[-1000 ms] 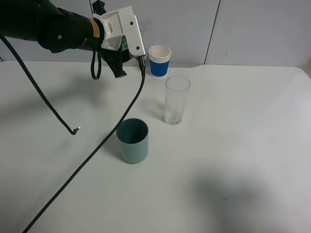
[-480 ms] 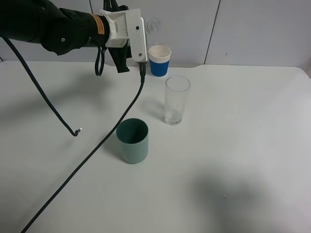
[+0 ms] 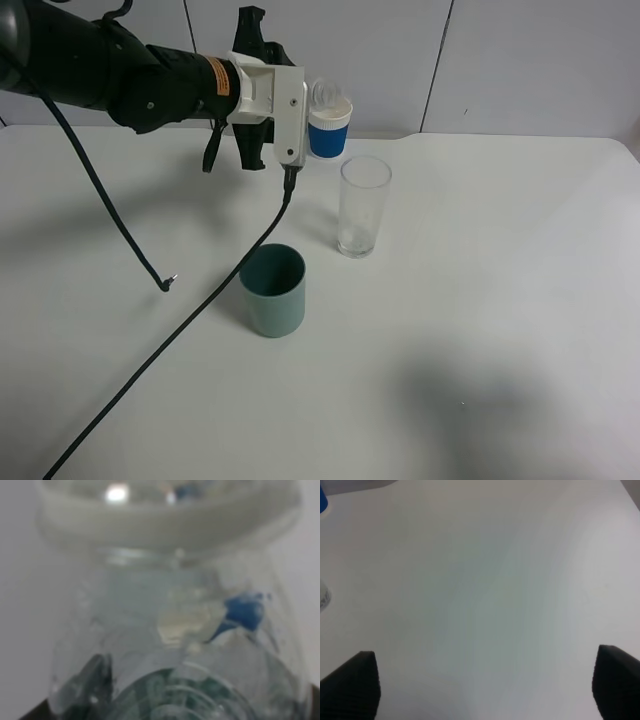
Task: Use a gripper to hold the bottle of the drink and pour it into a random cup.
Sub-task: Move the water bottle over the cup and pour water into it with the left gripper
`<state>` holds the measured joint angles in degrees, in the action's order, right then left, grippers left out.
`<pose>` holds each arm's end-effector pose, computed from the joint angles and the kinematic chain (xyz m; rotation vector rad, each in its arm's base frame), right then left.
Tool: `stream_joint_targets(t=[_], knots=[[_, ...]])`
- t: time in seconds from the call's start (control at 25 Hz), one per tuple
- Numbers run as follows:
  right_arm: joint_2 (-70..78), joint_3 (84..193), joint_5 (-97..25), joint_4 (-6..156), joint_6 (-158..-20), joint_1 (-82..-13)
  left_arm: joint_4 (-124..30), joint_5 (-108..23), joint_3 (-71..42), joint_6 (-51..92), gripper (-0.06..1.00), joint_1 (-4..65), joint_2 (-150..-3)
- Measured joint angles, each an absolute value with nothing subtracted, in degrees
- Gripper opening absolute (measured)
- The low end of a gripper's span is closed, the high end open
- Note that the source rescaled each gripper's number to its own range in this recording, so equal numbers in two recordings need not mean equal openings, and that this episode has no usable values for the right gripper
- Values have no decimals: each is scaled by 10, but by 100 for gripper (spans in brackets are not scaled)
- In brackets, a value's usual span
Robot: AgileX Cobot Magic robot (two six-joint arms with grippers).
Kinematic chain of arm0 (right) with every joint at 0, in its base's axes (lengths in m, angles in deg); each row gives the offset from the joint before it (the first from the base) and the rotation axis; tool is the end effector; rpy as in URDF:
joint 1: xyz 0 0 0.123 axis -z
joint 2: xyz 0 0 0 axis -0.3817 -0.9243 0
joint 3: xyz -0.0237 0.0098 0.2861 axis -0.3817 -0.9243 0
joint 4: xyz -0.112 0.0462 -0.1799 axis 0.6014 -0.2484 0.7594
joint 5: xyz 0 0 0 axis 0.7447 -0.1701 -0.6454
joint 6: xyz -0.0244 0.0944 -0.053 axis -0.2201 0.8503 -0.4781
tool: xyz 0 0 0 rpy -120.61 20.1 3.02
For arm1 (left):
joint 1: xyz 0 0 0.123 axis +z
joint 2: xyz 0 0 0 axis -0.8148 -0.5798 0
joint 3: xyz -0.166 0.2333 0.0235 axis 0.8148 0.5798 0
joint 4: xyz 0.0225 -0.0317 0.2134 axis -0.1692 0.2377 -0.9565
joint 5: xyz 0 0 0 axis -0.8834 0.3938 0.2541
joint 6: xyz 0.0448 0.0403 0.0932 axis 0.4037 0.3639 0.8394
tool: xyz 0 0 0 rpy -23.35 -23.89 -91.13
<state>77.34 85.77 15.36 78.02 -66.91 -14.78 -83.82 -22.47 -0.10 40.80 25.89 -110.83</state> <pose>-0.0175 0.0102 0.2459 0.1138 2.0515 0.0027 0.3549 -0.2077 0.2270 1.6368 1.1465 0.4441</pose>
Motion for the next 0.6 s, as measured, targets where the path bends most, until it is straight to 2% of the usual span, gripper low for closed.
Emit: stream_joint_targets(t=[0.44, 0.6], knots=[[773, 858, 154, 780, -669, -148, -707, -225, -1, 542, 3, 259, -1116], [773, 858, 154, 780, -669, -148, -712, -224, -1, 533, 3, 259, -1128]])
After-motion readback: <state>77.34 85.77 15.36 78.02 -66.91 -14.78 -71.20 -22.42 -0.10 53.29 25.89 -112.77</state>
